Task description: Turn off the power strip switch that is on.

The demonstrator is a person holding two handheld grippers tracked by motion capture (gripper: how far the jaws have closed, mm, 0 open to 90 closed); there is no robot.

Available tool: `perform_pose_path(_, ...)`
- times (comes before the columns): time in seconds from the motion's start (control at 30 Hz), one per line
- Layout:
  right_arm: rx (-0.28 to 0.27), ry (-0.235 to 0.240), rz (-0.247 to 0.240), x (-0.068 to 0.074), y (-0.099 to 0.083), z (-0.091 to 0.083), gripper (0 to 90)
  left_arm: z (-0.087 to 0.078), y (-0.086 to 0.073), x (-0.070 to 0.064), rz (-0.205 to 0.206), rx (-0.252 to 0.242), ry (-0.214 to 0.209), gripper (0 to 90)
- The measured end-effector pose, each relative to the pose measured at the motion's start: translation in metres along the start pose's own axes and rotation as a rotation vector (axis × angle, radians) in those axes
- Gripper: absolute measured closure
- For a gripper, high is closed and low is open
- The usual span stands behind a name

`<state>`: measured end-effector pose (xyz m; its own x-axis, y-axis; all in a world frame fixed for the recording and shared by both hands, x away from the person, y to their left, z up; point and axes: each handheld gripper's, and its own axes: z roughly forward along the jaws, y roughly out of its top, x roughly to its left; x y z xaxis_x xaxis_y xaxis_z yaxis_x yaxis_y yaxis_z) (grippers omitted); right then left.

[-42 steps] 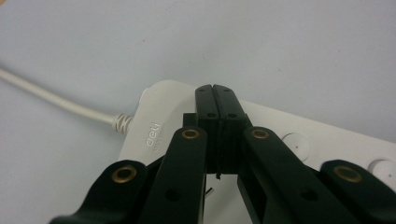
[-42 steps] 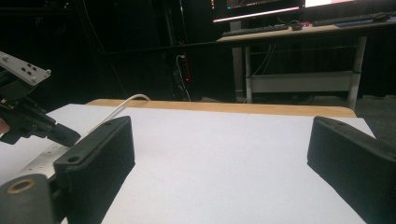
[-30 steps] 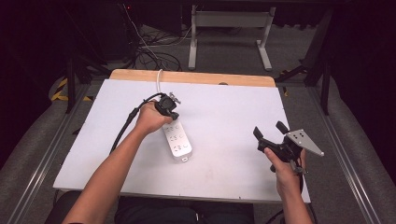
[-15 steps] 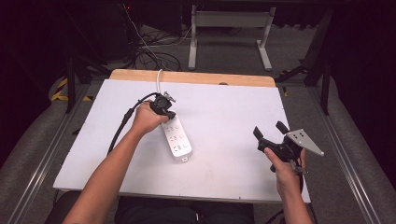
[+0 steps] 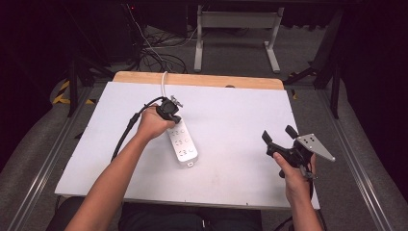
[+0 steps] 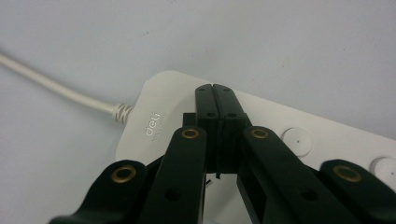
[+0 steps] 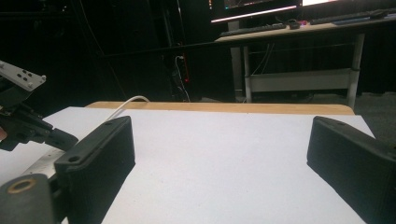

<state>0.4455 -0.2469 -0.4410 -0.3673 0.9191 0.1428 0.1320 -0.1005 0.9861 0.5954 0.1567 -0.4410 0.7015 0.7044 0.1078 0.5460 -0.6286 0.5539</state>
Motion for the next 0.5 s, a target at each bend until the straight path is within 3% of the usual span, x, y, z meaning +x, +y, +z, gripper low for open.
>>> perform_pose_path(0.2, 0.003, 0.003, 0.010, 0.0010, -0.0003, 0.0015, 8.3, -0.0001, 0.0009, -0.0014, -0.018, 0.015, -0.005, 90.0)
perform_pose_path(0.33, -0.003, 0.010, 0.010, 0.0003, 0.0004, 0.0003, 8.3, 0.0030, 0.0034, -0.0081, 0.011, 0.018, 0.047, 90.0)
perform_pose_path(0.43, -0.008, 0.005, 0.020, -0.0007, 0.0008, -0.0012, 8.3, 0.0026, 0.0011, -0.0007, -0.048, 0.004, -0.005, 90.0)
perform_pose_path(0.5, -0.009, 0.005, 0.019, -0.0009, 0.0008, -0.0017, 8.3, 0.0027, 0.0039, -0.0009, -0.048, 0.021, -0.001, 90.0)
